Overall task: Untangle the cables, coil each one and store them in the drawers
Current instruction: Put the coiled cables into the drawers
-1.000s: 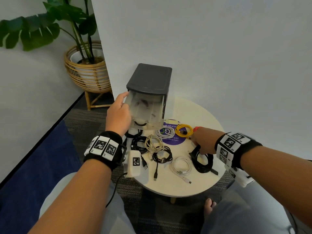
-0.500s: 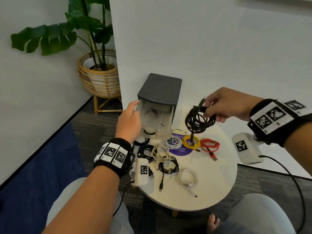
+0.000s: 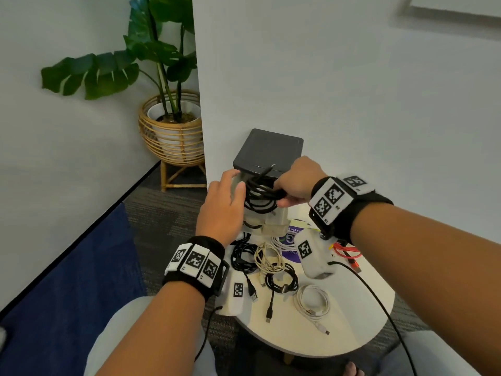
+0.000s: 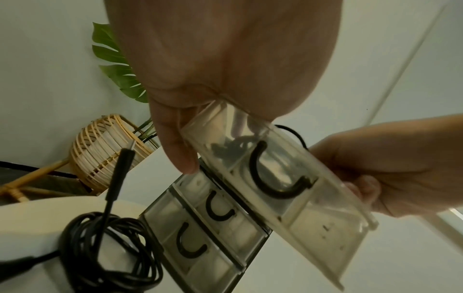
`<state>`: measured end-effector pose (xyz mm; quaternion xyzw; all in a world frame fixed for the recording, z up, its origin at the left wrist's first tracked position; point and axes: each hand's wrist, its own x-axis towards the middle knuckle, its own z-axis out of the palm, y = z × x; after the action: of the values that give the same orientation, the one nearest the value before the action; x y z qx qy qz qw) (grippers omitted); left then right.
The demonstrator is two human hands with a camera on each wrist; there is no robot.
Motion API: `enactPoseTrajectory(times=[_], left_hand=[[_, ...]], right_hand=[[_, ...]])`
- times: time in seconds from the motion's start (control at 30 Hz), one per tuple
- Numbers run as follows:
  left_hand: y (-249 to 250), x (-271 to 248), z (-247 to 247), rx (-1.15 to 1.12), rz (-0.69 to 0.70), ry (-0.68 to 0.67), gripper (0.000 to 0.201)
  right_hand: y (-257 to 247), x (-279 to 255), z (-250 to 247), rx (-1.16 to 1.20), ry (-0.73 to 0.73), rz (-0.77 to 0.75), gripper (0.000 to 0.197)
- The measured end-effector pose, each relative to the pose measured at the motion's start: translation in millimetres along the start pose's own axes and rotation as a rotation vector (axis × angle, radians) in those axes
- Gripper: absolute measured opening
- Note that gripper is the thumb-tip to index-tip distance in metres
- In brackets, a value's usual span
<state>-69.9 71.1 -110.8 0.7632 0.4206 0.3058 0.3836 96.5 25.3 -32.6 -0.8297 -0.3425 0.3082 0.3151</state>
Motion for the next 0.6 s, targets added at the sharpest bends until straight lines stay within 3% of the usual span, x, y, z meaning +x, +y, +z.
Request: enactPoseTrajectory(times=[0.13,0.2,0.27,0.33,0.43,0.6], left_hand=[[-2.8,4.8,1.5,0.067,0.001,-0.021,0.034],[-3.9,7.2,1.8,0.077,-0.010,-0.029,0.033],[-3.9,8.0,2.1,0.074,-0.015,-0.031,0.032],[-4.3,8.8,2.5,0.081,-0.017,-0.029,0.033],[-4.1,9.4,2.8,0.085,-0.017,-0.024,0.033],[-3.1,9.9,3.0,0.071,-0.036,-0.032,0.031]], right_hand=[[0.9,-8.6,0.3,-0.544,0.167,-0.270,0.021],[2.6,-13.7,-6.4,-0.602,0.236,-0.494,0.018],[6.6,-17.5,-11.1,-0.605,0.105,-0.712,0.037],[12.9,-19.9,-9.7,-0.707,-0.065,-0.834,0.044],[20.9,-22.4,-4.3,-0.848,-0.174,-0.904,0.043],[17.9,-25.5,5.7,-1.056,-0.219,-0.967,0.038]])
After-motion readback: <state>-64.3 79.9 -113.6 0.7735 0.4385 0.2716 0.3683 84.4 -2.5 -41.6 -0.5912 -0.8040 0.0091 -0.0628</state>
